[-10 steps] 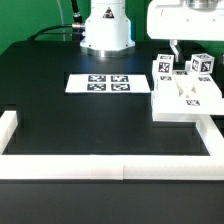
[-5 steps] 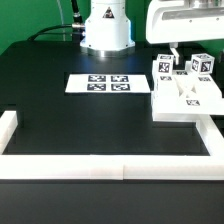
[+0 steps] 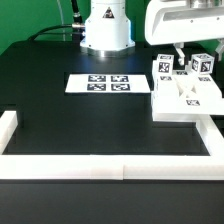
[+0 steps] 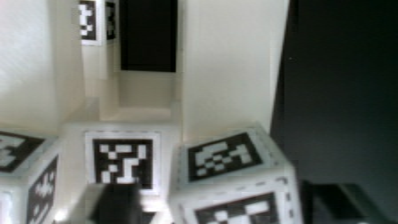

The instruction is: Assemble chair

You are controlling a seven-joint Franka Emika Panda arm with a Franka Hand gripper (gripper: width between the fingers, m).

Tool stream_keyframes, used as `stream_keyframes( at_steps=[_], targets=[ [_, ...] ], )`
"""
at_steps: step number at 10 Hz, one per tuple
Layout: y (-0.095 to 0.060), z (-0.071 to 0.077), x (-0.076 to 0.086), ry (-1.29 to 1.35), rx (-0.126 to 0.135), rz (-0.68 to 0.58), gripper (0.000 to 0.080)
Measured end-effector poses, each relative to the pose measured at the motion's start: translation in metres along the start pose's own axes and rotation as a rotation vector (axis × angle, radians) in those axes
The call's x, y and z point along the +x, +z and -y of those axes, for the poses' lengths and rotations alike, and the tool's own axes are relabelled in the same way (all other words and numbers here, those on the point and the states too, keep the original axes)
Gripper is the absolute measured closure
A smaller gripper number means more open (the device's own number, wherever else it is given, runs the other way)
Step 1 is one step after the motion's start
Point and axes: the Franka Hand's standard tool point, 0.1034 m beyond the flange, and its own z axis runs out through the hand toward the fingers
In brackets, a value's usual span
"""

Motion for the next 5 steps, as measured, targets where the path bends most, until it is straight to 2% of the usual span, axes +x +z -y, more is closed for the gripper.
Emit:
stream_keyframes(
  at_steps=[1,5],
  targets=[
    [0.0000,0.0000,0.0000,0.013,0.000,0.000,0.0513],
    [-0.0002,-0.0024,0.0013,0.181,0.006,-0.006,0.0513]
  ],
)
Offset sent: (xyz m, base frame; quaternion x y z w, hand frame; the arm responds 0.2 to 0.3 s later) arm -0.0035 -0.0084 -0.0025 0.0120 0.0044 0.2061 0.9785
